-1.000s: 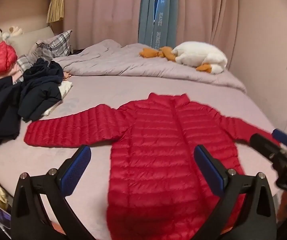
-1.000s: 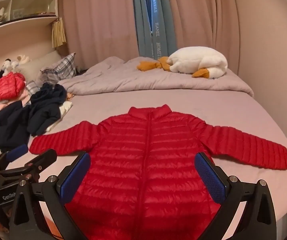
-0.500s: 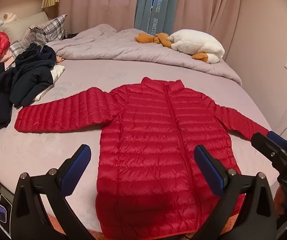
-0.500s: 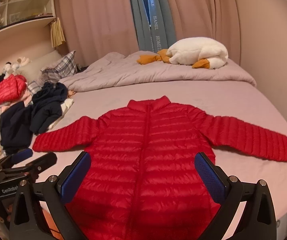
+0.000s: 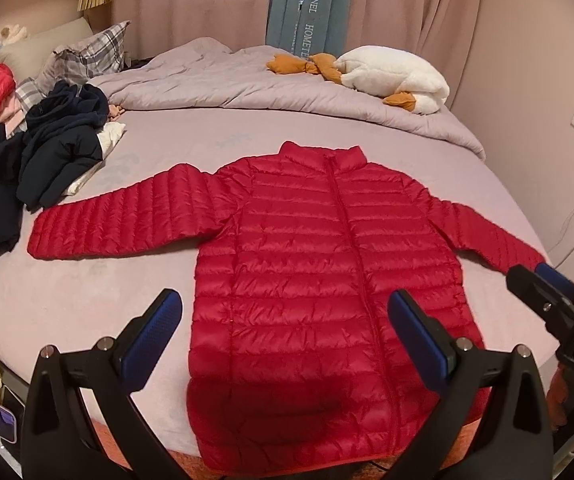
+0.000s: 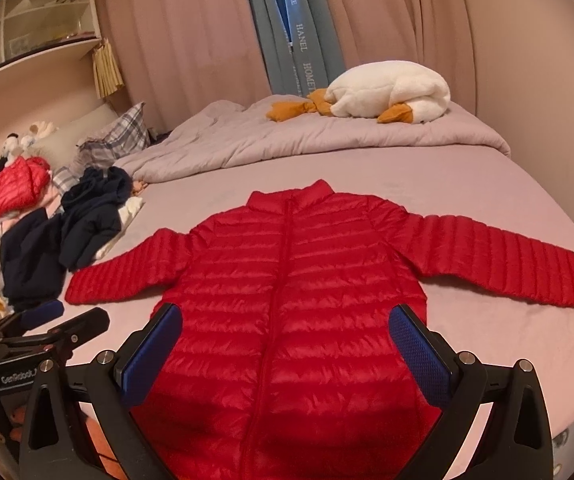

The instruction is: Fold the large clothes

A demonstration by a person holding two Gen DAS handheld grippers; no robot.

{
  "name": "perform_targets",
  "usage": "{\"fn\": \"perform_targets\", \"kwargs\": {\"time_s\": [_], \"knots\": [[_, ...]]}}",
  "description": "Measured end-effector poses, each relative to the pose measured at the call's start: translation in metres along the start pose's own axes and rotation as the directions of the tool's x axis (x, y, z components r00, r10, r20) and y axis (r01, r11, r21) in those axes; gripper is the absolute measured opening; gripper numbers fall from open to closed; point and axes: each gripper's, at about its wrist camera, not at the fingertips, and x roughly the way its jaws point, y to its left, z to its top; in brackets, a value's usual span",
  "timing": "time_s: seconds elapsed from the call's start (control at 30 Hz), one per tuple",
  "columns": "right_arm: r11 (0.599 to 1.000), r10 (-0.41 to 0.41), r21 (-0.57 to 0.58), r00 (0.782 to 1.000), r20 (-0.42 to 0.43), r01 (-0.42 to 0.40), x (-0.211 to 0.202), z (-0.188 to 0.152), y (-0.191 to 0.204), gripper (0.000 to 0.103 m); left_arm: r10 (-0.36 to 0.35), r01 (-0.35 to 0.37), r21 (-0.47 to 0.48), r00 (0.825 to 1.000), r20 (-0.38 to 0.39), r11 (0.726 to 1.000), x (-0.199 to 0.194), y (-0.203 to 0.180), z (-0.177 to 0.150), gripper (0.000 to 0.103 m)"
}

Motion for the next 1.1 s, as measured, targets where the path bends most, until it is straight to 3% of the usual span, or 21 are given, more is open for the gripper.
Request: {"fn": "perform_targets", "kwargs": {"time_s": [0.57,0.73,0.87,0.93,1.1], "knots": [[0.998,-0.044,-0.032,0.996,0.081,0.047,0.000,0.012,0.016,0.103,-0.047,0.047,0.009,0.999,-0.006,0.999,-0.006,0.013,0.000,0.103],[0.997,-0.063,-0.037,0.995,0.071,0.066,0.002,0.012,0.016,0.103,-0.060,0.061,0.015,0.998,-0.012,0.998,-0.008,0.010,0.004,0.103],[0.997,-0.067,-0.037,0.997,0.049,0.068,0.007,0.012,0.015,0.103,-0.100,0.104,0.070,0.993,-0.060,0.992,-0.008,0.004,0.007,0.103],[0.996,-0.075,-0.039,0.996,0.042,0.076,0.009,0.010,0.016,0.103,-0.079,0.083,0.088,0.996,-0.047,0.993,-0.009,0.002,0.007,0.103],[0.997,-0.074,-0.031,0.997,0.036,0.075,0.010,0.009,0.014,0.103,-0.055,0.055,0.008,0.998,0.005,0.998,-0.007,0.012,0.010,0.103]]}}
